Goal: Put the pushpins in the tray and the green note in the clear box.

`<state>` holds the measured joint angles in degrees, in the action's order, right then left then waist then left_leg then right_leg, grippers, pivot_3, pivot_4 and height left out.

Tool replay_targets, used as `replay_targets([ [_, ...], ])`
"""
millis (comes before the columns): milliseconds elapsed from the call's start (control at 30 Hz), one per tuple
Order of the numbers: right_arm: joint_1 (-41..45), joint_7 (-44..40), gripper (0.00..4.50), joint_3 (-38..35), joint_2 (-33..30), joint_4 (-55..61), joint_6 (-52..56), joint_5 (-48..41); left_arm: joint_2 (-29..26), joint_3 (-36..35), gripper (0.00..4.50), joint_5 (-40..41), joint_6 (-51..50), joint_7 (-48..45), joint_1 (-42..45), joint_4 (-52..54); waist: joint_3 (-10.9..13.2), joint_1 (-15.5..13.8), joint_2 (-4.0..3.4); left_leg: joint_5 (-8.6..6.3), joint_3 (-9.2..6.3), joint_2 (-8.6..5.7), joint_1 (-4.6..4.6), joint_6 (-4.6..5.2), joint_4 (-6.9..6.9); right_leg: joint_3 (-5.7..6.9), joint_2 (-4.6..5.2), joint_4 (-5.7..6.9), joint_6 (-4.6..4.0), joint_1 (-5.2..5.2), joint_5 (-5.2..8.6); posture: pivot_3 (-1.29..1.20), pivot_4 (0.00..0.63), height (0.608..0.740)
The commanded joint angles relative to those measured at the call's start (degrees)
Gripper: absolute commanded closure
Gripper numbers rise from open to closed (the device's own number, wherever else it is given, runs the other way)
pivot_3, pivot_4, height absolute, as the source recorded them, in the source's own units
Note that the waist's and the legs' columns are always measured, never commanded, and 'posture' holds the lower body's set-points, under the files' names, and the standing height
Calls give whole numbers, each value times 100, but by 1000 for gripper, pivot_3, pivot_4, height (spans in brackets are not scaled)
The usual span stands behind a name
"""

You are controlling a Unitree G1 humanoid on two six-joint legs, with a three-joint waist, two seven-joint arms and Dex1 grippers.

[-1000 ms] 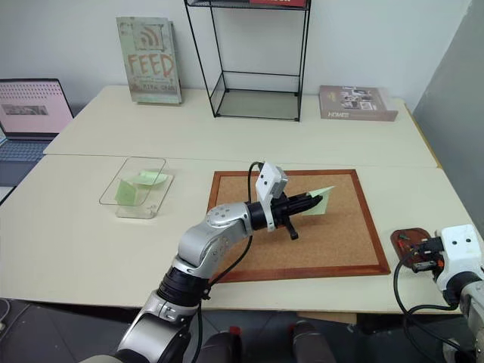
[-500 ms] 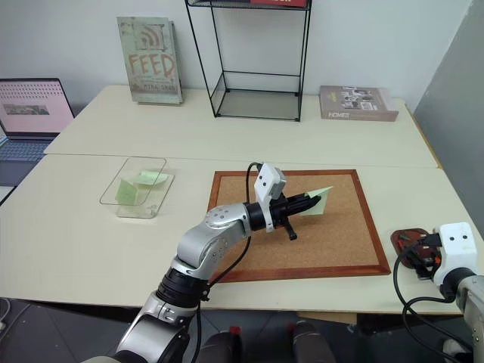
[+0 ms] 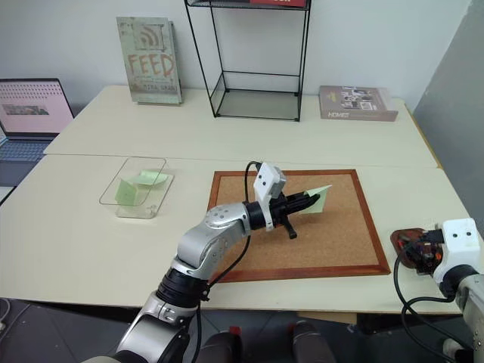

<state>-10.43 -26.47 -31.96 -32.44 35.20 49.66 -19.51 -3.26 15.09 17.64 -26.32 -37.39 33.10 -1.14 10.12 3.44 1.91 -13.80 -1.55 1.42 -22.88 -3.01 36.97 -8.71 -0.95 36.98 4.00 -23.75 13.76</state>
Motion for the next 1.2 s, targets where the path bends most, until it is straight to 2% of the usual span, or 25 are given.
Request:
replay_targets([
  [33,297,-513,1103,-30,-117,771,-230,-813,-9,-395,4500,-241,328,510,332,129,1,8,2,0,-1,1,1,0,0,0,-1,1,1,0,0,0,150,740],
  [133,959,-756,1103,465,-218,1036,-176,-1435,-125,-760,4500,-451,201,1110,524,295,2,59,4,0,-1,2,2,0,2,0,-3,1,3,2,-2,0,150,740],
  [333,2417,-1088,1103,1686,-317,673,-46,-2050,-822,-1646,4500,-968,-304,2253,624,696,6,138,11,1,-7,3,4,0,-1,3,-3,0,19,6,-11,0,150,740],
  [500,3372,-1415,1103,2629,-317,-70,-76,-2015,-1754,-2633,4500,-1149,-1027,2801,503,840,11,153,14,-1,-18,8,-7,-1,-11,18,-4,0,33,-5,-20,0,150,740],
  [667,3749,-1882,1103,3364,-397,-612,-268,-1798,-2376,-3251,4500,-1253,-1366,3072,263,646,13,102,17,-3,-34,5,-19,-5,-10,37,3,-3,30,-8,-18,0,150,740],
  [767,3938,-2064,1103,3676,-324,-809,-376,-1709,-2523,-3438,4500,-1213,-1579,3118,108,408,14,60,20,-4,-43,3,-27,-5,-3,46,5,-5,30,-9,-18,0,150,740],
  [900,4090,-2176,1103,3974,-244,-1018,-580,-1495,-2513,-3353,4500,-1171,-1819,3045,-75,262,14,32,20,-3,-49,6,-23,-6,-2,56,3,1,30,-8,-18,0,150,740],
  [1133,4053,-2282,1103,4155,-260,-1080,-784,-1273,-2474,-3355,4500,-1033,-1942,2967,21,39,14,24,21,-2,-62,8,-26,-7,-2,69,2,3,28,-8,-18,0,150,740],
  [1200,4017,-2287,1052,4152,-280,-1048,-784,-1268,-2426,-3417,4099,-955,-2007,2992,56,24,14,15,21,-2,-64,8,-26,-7,-2,72,2,3,28,-8,-18,0,150,740],
])
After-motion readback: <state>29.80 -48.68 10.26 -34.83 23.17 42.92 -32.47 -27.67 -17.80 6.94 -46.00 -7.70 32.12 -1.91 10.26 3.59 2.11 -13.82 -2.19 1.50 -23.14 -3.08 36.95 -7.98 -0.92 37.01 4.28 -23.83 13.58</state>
